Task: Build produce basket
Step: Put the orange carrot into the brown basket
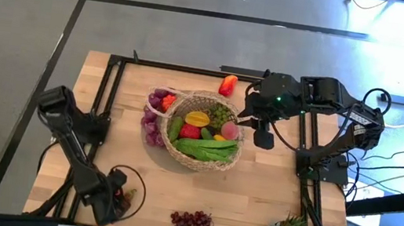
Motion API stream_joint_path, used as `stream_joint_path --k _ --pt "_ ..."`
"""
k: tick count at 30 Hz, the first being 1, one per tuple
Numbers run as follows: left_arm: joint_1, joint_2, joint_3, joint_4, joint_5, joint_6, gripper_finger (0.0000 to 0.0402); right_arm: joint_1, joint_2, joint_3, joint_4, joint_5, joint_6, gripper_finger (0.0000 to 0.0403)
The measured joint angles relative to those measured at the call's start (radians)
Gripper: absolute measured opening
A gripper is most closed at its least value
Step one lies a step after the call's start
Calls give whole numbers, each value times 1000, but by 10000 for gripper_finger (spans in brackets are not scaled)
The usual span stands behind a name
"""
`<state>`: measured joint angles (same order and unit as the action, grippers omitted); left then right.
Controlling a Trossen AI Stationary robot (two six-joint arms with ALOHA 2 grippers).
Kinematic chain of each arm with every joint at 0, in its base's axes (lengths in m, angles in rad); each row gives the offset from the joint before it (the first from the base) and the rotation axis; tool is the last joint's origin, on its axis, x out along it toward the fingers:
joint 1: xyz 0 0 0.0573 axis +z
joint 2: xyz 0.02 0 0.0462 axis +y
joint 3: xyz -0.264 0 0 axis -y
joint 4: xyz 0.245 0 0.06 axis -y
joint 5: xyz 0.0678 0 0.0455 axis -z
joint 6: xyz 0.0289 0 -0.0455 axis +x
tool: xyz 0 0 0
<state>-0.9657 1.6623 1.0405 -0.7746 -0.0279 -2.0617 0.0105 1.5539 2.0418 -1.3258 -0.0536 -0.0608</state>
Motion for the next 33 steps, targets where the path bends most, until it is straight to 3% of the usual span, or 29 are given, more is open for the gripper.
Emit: stream_joint_path --k 15,28,33 --pt "1 123 2 27 -8 3 200 0 0 0 0 0 3 97" --pt "10 129 3 4 -4 11 73 0 0 0 2 -1 3 97" --pt "17 117 1 -49 1 10 63 0 0 0 2 -2 3 97"
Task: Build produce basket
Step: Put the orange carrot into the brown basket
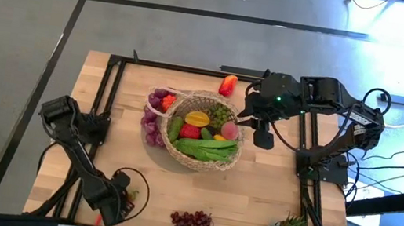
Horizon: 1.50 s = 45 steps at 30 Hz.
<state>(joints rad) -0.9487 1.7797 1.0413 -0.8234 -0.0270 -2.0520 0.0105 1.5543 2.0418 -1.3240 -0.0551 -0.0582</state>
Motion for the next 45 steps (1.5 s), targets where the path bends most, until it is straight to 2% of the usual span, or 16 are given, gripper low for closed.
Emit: stream_joint_path --k 2,11,18,24,30,32,35,38,43,45 --pt "0 -20 -3 -37 -9 -3 63 0 0 0 -1 -7 -3 97" --pt "11 -145 -2 -119 -37 22 63 0 0 0 -1 -175 -93 97" --pt "82 -350 27 -131 -190 221 63 0 0 0 -1 -180 -107 97" --pt "203 -494 143 -196 -363 579 63 0 0 0 -1 -183 -108 97" --pt "420 -518 344 -302 -460 1048 63 0 1 0 1 -182 -108 97" --pt "499 -518 402 -281 -506 1213 63 0 1 0 6 -177 -108 97" --pt "621 -512 451 -139 -556 1443 63 0 1 0 13 -145 -108 97" --pt "732 -504 452 -4 -515 1642 63 0 1 0 15 -117 -110 97" --pt "871 -412 450 174 -394 1796 64 0 1 0 20 -110 -144 97" --pt "909 -361 451 252 -311 1831 64 0 1 0 21 -110 -158 97"
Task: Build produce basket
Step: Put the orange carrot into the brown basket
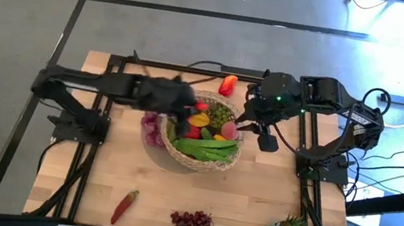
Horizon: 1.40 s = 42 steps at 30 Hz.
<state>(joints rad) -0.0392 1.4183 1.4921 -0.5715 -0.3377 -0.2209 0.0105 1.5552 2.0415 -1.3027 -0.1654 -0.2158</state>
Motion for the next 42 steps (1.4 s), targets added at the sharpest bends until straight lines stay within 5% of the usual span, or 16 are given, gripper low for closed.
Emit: stream_joint_path --k 3,14,28,42 --pt "43 76 1 12 67 40 64 0 0 0 4 0 -2 97" --pt "104 276 0 3 70 148 66 0 0 0 3 -2 -2 97" --pt "112 290 1 1 -53 174 89 0 0 0 4 -3 -2 97" --pt "122 290 1 5 -55 177 121 0 0 0 3 -3 -2 97"
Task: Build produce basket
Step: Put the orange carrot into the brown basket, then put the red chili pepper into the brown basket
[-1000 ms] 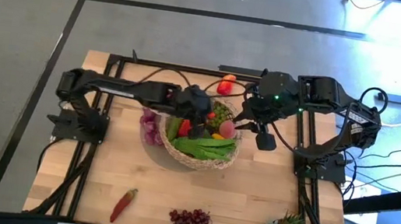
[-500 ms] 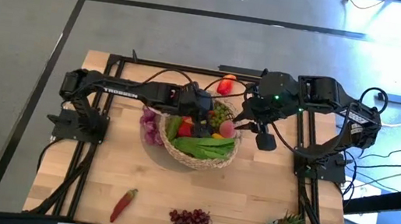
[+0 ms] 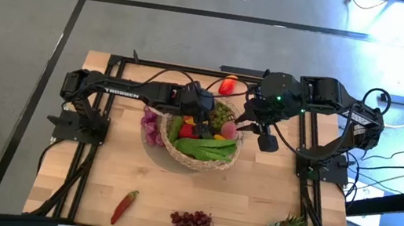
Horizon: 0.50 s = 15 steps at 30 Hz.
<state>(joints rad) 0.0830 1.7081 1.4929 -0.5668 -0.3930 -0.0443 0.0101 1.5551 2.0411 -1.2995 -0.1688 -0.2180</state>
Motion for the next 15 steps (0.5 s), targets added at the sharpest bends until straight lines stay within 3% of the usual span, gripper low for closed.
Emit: stream_joint_path --k 6,15 --pt "9 0 0 0 38 -71 143 0 0 0 0 0 0 97" --pt "-7 -53 14 -7 100 -78 143 0 0 0 0 0 0 97"
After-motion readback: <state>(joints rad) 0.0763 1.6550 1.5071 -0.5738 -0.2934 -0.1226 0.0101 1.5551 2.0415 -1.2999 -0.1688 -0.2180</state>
